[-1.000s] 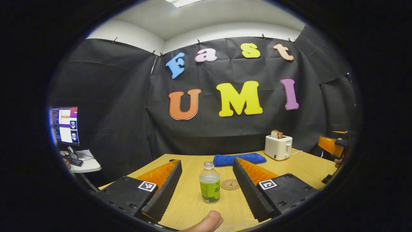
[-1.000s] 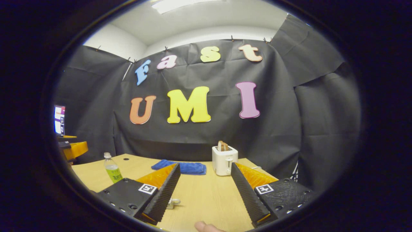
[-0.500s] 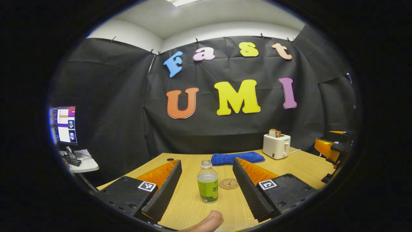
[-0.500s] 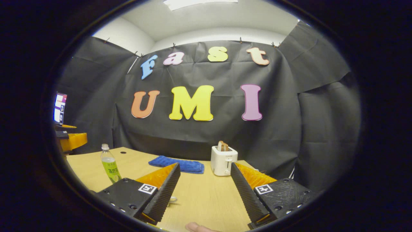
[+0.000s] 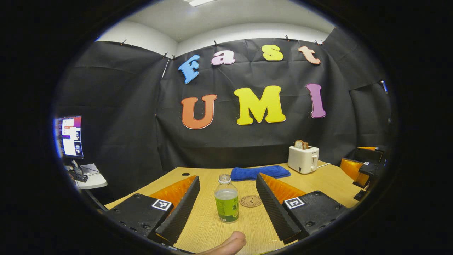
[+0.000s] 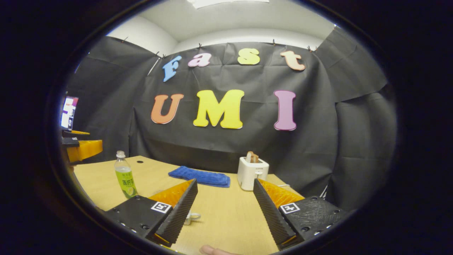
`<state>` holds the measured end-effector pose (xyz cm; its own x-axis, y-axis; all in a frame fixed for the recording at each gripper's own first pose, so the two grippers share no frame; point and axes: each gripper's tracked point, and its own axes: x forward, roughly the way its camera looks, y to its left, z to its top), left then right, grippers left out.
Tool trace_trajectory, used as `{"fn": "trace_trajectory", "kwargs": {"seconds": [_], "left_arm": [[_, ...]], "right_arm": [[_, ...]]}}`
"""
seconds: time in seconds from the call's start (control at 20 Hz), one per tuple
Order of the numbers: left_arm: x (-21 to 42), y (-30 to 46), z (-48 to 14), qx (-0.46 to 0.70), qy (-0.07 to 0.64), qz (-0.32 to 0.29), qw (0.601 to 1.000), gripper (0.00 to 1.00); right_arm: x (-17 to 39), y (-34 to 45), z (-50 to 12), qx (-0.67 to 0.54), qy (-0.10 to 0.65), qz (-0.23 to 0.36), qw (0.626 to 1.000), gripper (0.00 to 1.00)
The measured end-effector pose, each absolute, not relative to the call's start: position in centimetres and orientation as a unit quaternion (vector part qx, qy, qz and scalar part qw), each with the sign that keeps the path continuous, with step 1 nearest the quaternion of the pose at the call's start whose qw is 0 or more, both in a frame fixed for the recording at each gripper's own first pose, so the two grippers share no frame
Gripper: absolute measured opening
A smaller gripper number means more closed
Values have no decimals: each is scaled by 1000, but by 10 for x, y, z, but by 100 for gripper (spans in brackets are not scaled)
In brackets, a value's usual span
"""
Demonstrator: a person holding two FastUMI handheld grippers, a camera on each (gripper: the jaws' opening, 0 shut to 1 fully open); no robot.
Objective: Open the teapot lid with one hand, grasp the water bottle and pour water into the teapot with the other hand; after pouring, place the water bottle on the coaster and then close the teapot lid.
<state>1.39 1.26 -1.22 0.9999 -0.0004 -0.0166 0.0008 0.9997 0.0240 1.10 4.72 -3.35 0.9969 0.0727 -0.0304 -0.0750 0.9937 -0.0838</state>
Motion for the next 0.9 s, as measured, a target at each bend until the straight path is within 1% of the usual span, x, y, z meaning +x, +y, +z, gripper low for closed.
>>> {"fn": "trace_trajectory", "kwargs": {"seconds": [0.2,0.45,0.5,0.55,0.6,0.75,0.8,0.85,0.9], "left_arm": [[17,14,-19,9,17,-4,1000,99],[19,22,-18,4,16,-1,1000,99],[19,25,-18,3,16,0,1000,99],[19,28,-19,1,18,3,1000,99],[21,31,-19,-4,19,5,1000,99],[24,35,-26,-17,28,6,999,99],[25,37,-27,-18,31,7,999,99],[27,37,-29,-18,33,6,999,99],[27,38,-30,-18,34,5,999,99]], "right_arm": [[28,78,-58,-13,25,65,997,95],[54,121,-94,-25,19,100,995,96],[59,127,-99,-22,11,105,994,98],[66,129,-105,-22,10,100,995,97],[73,129,-116,-26,18,96,995,91],[87,146,-146,-24,63,116,991,83],[91,152,-156,-24,81,128,988,75],[92,157,-163,-24,94,138,986,70],[92,161,-169,-24,103,147,983,57]]}}
